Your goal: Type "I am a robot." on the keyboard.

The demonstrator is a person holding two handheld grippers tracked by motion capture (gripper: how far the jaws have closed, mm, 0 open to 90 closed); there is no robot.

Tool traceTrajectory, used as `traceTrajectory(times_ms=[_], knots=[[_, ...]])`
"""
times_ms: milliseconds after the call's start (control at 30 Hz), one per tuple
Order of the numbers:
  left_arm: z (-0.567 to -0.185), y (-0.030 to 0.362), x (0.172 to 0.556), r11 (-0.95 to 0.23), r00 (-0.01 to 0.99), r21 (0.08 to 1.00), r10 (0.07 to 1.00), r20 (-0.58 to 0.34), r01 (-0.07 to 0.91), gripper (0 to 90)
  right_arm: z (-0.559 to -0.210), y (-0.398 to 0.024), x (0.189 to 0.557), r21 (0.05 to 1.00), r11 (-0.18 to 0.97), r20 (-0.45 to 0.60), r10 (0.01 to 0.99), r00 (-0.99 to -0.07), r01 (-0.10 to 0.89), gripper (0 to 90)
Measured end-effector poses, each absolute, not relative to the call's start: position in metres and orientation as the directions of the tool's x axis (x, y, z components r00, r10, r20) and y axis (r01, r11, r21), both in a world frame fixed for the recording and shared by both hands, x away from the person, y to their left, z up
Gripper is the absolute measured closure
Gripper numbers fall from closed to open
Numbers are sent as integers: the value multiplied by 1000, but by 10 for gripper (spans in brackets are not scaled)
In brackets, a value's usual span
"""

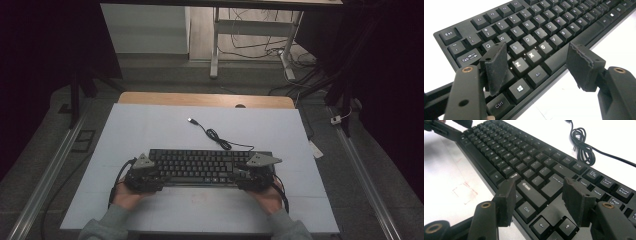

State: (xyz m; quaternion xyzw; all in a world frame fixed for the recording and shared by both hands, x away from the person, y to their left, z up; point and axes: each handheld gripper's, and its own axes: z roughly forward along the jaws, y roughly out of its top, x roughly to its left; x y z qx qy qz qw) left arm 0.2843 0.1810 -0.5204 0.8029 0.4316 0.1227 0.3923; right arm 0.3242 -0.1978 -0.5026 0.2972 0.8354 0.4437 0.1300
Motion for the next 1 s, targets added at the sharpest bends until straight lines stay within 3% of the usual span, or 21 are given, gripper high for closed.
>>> traceTrajectory(times_ms=[233, 533, 933, 1000], knots=[[-515, 183, 288, -268, 583, 764, 794, -169, 587, 360, -504, -196, 326, 817, 435, 43, 610, -792, 379, 445], [-510, 170, 297, -259, 616, 784, 764, -191, 564, 463, -504, -195, 326, 815, 440, 39, 606, -794, 376, 445], [-508, 155, 300, -287, 666, 807, 727, -167, 516, 884, -505, -193, 327, 808, 450, 36, 607, -794, 380, 445], [-510, 149, 302, -300, 673, 803, 722, -163, 516, 889, -505, -193, 327, 807, 450, 38, 607, -794, 382, 445]])
